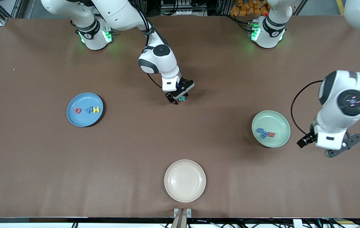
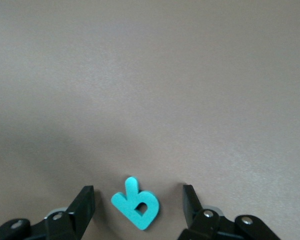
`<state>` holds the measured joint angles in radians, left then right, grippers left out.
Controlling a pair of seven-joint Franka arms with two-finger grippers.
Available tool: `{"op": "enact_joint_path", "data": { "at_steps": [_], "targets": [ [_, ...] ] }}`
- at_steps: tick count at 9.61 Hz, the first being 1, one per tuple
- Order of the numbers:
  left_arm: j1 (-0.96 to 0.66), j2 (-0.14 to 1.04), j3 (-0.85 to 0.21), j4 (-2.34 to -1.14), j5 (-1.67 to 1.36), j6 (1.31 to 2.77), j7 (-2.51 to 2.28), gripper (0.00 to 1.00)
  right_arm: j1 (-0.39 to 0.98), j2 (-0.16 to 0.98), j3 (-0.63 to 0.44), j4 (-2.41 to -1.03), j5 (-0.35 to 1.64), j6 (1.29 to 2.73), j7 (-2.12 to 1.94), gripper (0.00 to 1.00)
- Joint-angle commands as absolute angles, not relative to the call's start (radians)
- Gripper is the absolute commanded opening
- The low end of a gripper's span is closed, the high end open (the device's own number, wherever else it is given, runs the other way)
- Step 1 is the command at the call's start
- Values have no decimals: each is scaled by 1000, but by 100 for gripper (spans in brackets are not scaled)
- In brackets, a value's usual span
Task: Sort uppercase to blue plate, lowercase to green plate
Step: 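Release the E on the green plate while the right gripper lifts the b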
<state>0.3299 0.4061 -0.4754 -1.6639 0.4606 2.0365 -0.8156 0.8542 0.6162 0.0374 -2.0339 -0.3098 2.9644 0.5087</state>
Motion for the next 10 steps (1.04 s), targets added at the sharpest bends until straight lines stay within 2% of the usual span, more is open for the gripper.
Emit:
{"op": "enact_joint_path", "data": {
  "at_steps": [1, 2, 3, 5, 7, 9, 10],
  "targets": [
    [325, 310, -441, -1678, 306, 1987, -697, 100, 867, 635, 32, -2010, -310, 2964, 537, 76],
    [269, 273, -370, -1681, 241, 1985, -640, 100, 865, 637, 32, -2010, -311, 2964, 535, 72],
    [212, 244, -297, -1683, 203, 1956, -579, 100, 865, 638, 32, -2010, -311, 2964, 532, 63],
    [204, 213, -267, -1678, 160, 1893, -421, 100, 865, 638, 32, -2010, -311, 2964, 526, 49],
    [186, 178, -262, -1680, 156, 1881, -379, 100, 864, 638, 32, -2010, -313, 2964, 526, 42],
    [73, 114, -143, -1684, 125, 1850, -338, 100, 864, 637, 31, -2010, -314, 2962, 525, 36],
    [69, 92, -134, -1684, 112, 1830, -301, 100, 862, 637, 31, -2010, -314, 2964, 525, 36]
  ]
}}
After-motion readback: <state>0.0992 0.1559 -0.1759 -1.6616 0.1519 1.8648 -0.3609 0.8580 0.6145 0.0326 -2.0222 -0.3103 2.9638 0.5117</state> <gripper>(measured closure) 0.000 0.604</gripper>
